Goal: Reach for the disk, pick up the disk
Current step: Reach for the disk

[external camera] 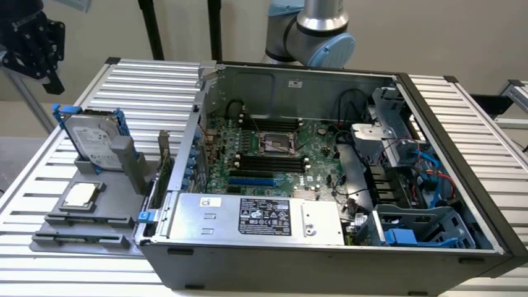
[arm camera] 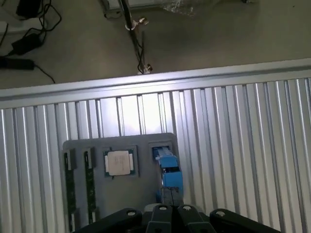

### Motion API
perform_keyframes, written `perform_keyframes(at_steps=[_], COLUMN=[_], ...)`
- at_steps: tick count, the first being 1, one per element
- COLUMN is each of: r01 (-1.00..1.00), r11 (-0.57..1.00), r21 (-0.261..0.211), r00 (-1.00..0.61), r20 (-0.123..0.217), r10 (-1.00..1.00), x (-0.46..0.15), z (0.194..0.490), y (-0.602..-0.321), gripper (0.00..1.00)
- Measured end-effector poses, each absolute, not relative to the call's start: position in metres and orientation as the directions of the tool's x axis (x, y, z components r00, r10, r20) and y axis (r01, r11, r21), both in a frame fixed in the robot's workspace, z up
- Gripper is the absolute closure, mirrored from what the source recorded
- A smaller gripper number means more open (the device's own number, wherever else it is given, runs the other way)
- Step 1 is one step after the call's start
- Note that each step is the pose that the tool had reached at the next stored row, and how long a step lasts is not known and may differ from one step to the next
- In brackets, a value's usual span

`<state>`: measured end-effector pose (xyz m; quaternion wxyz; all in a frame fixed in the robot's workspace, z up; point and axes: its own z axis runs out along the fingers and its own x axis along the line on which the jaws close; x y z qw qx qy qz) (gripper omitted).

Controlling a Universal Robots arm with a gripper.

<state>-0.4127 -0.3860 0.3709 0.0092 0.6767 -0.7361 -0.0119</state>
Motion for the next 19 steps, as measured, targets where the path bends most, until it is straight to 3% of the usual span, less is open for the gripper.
perform_keyframes(at_steps=[13,15,18,19], r01=[-0.996,-0.996,-0.996,-0.996], r11=[-0.086,-0.086,-0.086,-0.086], r21=[0.029,0.029,0.029,0.029], r00=[0.086,0.086,0.086,0.086], r20=[-0.003,-0.003,-0.003,-0.003], r10=[-0.996,-0.996,-0.996,-0.996], x=[-0.4116,-0.4115,-0.411,-0.4106], z=[0.3692,0.3692,0.3687,0.3685], y=[-0.386,-0.386,-0.386,-0.386], gripper=[0.88,0.82,0.64,0.64])
